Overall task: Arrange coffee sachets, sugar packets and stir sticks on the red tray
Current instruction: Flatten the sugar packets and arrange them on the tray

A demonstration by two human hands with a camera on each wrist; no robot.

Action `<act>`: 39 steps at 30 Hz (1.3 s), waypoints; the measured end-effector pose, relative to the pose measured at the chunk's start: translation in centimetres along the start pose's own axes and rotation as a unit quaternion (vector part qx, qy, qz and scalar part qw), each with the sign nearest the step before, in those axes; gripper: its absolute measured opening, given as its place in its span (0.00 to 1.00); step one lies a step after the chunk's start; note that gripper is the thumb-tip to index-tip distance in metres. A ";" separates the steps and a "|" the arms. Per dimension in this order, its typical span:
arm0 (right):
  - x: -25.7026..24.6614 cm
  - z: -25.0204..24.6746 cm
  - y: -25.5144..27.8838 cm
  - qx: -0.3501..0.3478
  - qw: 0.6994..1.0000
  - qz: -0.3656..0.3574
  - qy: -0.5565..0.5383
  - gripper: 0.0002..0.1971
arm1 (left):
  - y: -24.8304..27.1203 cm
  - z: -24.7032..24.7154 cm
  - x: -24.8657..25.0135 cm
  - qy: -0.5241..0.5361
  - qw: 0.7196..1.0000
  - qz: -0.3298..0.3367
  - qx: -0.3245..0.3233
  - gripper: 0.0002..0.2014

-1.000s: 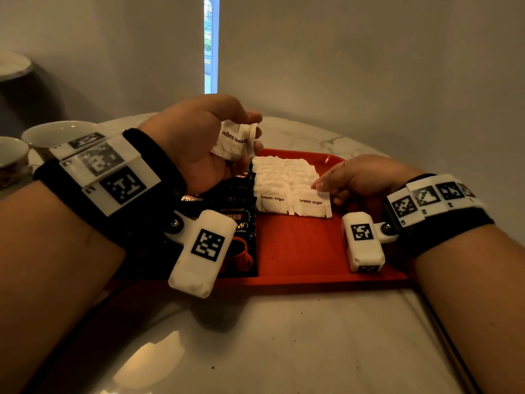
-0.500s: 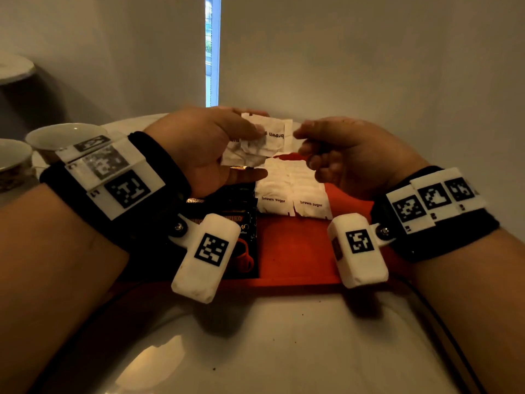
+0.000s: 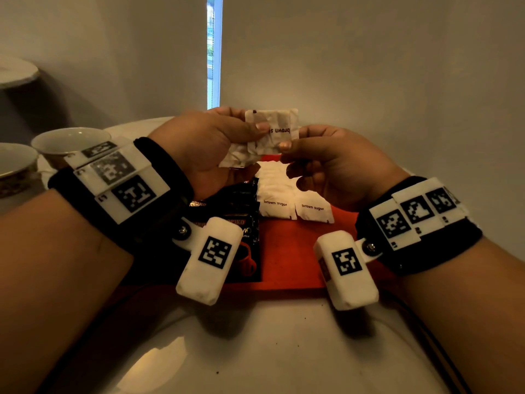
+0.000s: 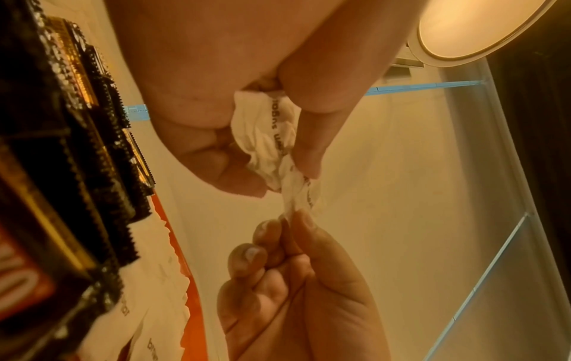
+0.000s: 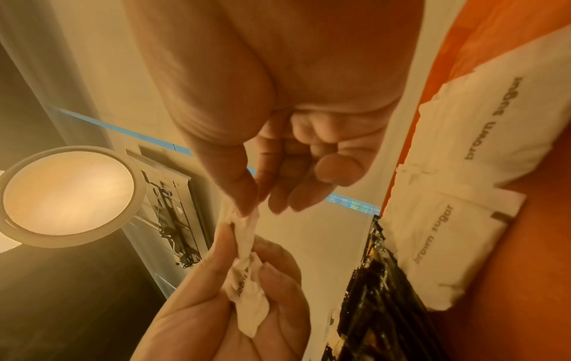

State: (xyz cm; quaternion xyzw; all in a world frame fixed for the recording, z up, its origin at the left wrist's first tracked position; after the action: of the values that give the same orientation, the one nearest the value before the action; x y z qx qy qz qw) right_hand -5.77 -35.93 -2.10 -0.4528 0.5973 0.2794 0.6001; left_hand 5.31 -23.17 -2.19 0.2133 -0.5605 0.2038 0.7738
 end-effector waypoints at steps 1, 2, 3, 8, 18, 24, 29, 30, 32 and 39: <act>-0.1 0.0 0.0 0.001 1.000 -0.004 -0.012 0.03 | 0.0 0.0 0.0 0.006 1.000 -0.002 0.001 0.06; -0.2 0.0 0.0 0.001 1.000 -0.008 -0.024 0.03 | 0.0 0.0 0.0 0.010 1.000 -0.005 0.002 0.07; -0.2 0.1 0.0 0.003 0.999 -0.012 -0.037 0.03 | 0.0 0.0 -0.1 0.011 1.000 -0.010 0.005 0.08; -0.3 -0.2 -0.2 0.058 0.990 -0.044 -0.118 0.05 | -0.2 -0.6 -0.1 0.016 0.999 -0.038 0.032 0.05; -0.2 0.7 0.0 0.032 0.995 -0.063 -0.067 0.12 | 0.0 0.0 -0.4 -0.038 0.997 -0.028 -0.057 0.21; -0.1 0.5 0.0 0.056 0.993 -0.065 -0.081 0.04 | 0.1 0.0 -0.3 -0.043 0.999 -0.017 -0.021 0.06; 0.1 0.7 -0.1 0.048 0.994 -0.064 -0.072 0.03 | 0.1 0.2 -0.4 -0.055 0.998 -0.017 -0.037 0.18; 0.2 0.8 -0.1 0.045 0.994 -0.066 -0.071 0.03 | 0.1 0.1 -0.4 -0.059 0.998 -0.012 -0.024 0.13; 0.2 1.0 -0.2 0.044 0.994 -0.070 -0.072 0.05 | 0.1 0.0 -0.3 -0.061 0.998 -0.007 -0.003 0.07; 0.4 0.9 -0.3 0.052 0.995 -0.079 -0.040 0.04 | 0.0 -0.2 -0.2 -0.066 0.998 0.009 0.019 0.05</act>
State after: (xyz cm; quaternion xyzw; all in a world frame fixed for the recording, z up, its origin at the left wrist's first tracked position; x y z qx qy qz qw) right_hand -4.98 -35.33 -2.57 -0.4552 0.5492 0.2176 0.6662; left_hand 5.42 -23.01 -2.41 0.2355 -0.6080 0.2072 0.7293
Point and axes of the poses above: each hand's wrist, its own y-axis away from the middle knuckle, its own z-axis out of the palm, x = y × z, the point moved 3 cm from there along -y, towards the middle knuckle, and after that the axes turned 8 degrees about -z, right-handed, at the moved point
